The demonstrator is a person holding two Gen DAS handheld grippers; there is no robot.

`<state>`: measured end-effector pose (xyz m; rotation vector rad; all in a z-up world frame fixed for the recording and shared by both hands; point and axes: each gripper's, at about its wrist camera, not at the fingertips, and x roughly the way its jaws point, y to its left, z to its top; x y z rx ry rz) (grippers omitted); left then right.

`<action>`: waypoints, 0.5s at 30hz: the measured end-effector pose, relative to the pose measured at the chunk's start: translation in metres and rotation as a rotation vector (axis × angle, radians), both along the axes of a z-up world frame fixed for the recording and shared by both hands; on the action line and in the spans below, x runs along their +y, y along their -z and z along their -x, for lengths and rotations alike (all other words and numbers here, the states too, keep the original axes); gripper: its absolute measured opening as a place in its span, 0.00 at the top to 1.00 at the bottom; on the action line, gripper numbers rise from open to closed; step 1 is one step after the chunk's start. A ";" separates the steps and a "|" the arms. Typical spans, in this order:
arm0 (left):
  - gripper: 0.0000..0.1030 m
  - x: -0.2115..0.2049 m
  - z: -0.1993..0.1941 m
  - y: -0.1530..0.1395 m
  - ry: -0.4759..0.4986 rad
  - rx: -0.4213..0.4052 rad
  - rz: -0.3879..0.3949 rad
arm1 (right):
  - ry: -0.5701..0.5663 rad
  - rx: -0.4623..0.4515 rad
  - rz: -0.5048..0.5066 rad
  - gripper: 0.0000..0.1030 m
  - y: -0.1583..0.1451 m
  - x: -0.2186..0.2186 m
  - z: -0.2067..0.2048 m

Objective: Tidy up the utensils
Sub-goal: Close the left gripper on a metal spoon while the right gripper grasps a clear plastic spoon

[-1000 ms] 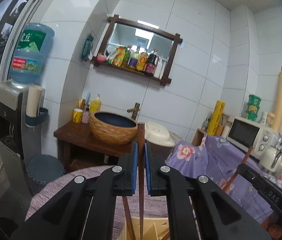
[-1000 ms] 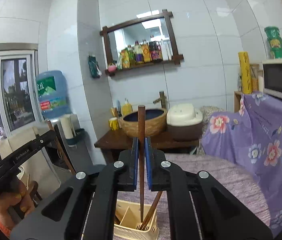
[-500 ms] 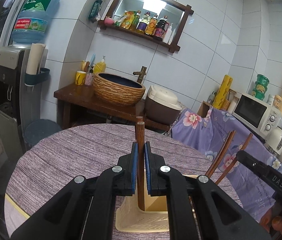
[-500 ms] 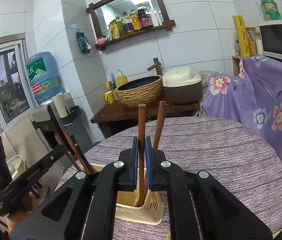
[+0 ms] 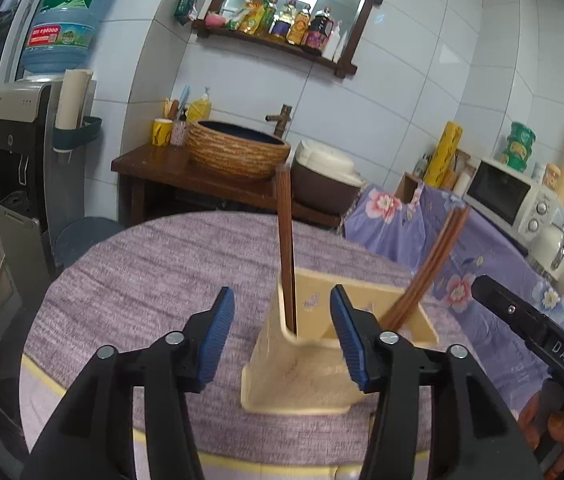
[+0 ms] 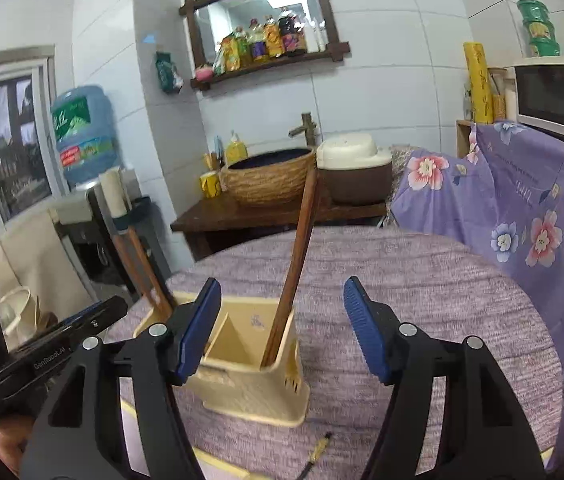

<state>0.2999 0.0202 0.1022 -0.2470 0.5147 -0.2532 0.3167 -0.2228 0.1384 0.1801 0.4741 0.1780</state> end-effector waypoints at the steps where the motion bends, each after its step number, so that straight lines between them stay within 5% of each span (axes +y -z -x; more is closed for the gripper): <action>1: 0.50 -0.001 0.006 0.005 0.007 0.012 -0.015 | 0.001 0.020 0.008 0.33 0.005 0.000 0.004; 15: 0.47 -0.020 0.082 0.088 0.076 0.202 -0.176 | -0.003 0.195 0.142 0.33 0.100 0.003 0.067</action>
